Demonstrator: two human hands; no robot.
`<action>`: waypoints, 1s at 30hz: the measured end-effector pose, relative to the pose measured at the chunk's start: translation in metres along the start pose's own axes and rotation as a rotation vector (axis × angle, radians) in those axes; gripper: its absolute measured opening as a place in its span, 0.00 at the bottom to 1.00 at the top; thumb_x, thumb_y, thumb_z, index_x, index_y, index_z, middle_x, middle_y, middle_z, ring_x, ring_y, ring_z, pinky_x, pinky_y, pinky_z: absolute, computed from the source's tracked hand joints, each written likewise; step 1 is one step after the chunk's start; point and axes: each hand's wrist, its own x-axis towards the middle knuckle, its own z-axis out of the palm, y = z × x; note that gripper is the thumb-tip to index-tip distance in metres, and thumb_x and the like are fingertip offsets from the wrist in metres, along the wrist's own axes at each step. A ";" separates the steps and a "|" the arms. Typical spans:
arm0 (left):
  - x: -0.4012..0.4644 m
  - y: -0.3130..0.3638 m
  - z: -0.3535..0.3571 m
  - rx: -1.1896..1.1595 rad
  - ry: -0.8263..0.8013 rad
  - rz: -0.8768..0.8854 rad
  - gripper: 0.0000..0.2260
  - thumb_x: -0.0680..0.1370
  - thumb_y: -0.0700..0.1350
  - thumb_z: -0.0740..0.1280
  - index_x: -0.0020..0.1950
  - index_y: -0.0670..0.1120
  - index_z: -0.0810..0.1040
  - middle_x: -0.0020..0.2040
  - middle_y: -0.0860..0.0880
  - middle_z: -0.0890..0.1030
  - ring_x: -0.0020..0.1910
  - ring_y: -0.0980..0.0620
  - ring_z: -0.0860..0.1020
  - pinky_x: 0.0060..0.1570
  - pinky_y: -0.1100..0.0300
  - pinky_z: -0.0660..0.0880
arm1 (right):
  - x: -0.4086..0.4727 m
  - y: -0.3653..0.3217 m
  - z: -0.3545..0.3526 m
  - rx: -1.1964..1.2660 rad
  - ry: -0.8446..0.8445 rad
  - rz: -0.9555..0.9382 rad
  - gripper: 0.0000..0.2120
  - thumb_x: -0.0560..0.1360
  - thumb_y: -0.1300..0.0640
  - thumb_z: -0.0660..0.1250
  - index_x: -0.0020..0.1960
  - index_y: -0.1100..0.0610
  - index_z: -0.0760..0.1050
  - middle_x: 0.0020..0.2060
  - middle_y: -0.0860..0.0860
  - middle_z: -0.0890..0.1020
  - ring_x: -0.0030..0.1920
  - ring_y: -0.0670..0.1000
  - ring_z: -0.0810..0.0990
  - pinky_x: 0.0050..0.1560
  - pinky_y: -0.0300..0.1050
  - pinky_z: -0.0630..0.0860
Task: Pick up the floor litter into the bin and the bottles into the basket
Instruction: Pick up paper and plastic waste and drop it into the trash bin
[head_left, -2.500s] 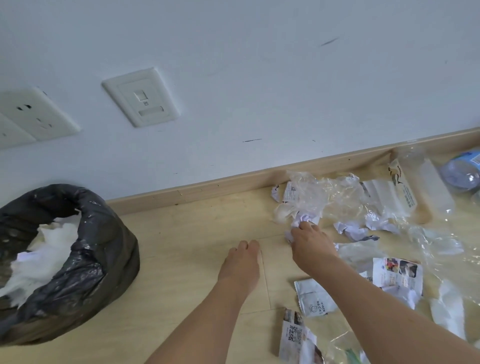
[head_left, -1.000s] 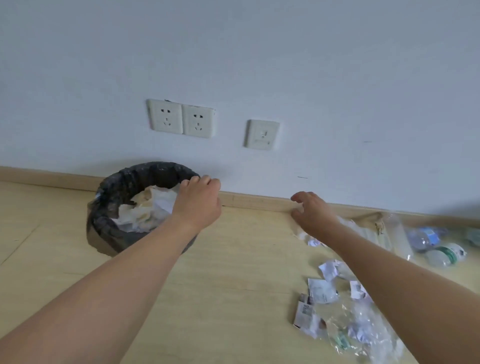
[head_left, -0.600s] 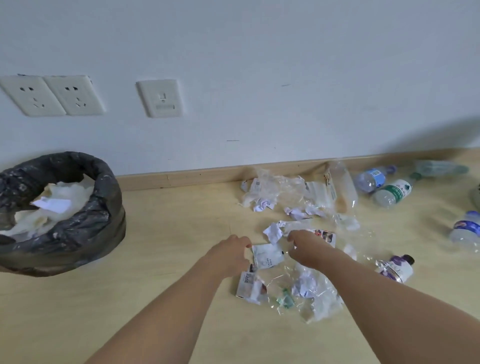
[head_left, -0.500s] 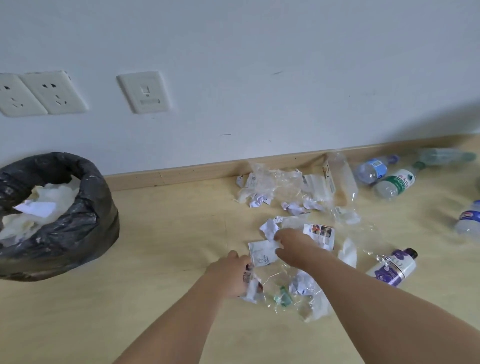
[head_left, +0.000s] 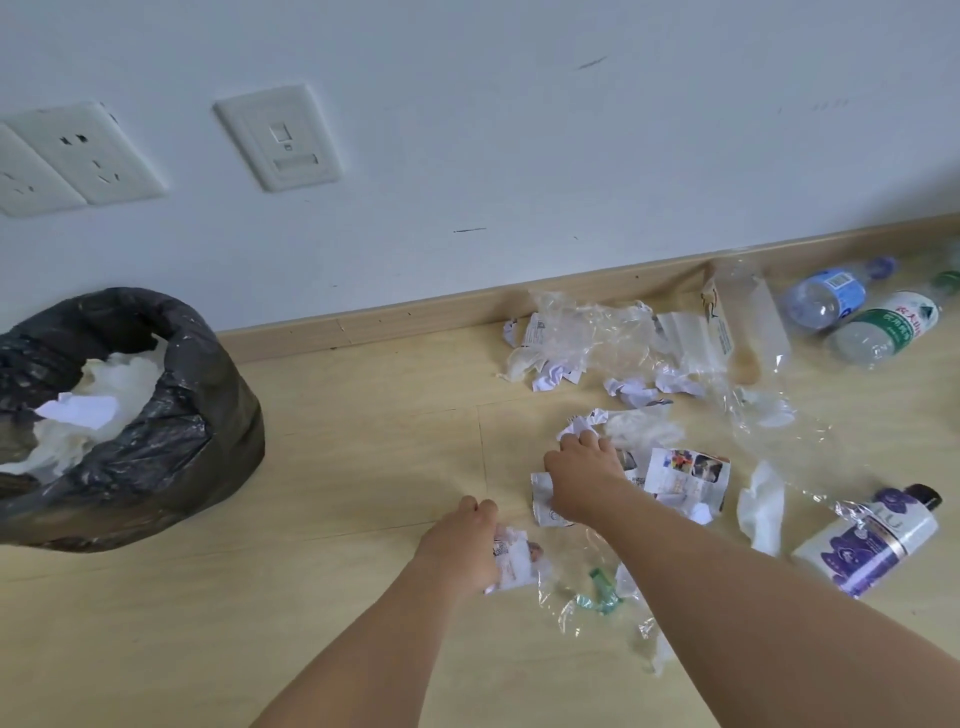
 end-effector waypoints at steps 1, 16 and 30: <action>0.001 -0.003 -0.004 -0.031 -0.002 -0.021 0.14 0.75 0.40 0.66 0.60 0.44 0.69 0.58 0.47 0.72 0.55 0.44 0.75 0.47 0.54 0.72 | 0.001 0.000 -0.002 0.008 -0.018 0.004 0.15 0.78 0.51 0.60 0.63 0.53 0.73 0.63 0.54 0.72 0.66 0.58 0.65 0.66 0.51 0.61; -0.056 -0.078 -0.109 -0.421 0.320 0.053 0.14 0.74 0.35 0.57 0.50 0.46 0.79 0.50 0.50 0.80 0.47 0.47 0.76 0.41 0.59 0.70 | -0.031 -0.024 -0.084 0.111 0.112 -0.030 0.14 0.79 0.43 0.59 0.42 0.52 0.70 0.34 0.46 0.72 0.40 0.51 0.75 0.37 0.42 0.67; -0.108 -0.127 -0.125 -0.476 0.394 0.066 0.14 0.73 0.35 0.57 0.47 0.50 0.78 0.49 0.51 0.79 0.45 0.49 0.77 0.40 0.58 0.72 | -0.071 -0.063 -0.128 0.119 0.160 -0.021 0.20 0.82 0.44 0.48 0.38 0.51 0.69 0.33 0.46 0.73 0.37 0.51 0.76 0.42 0.45 0.73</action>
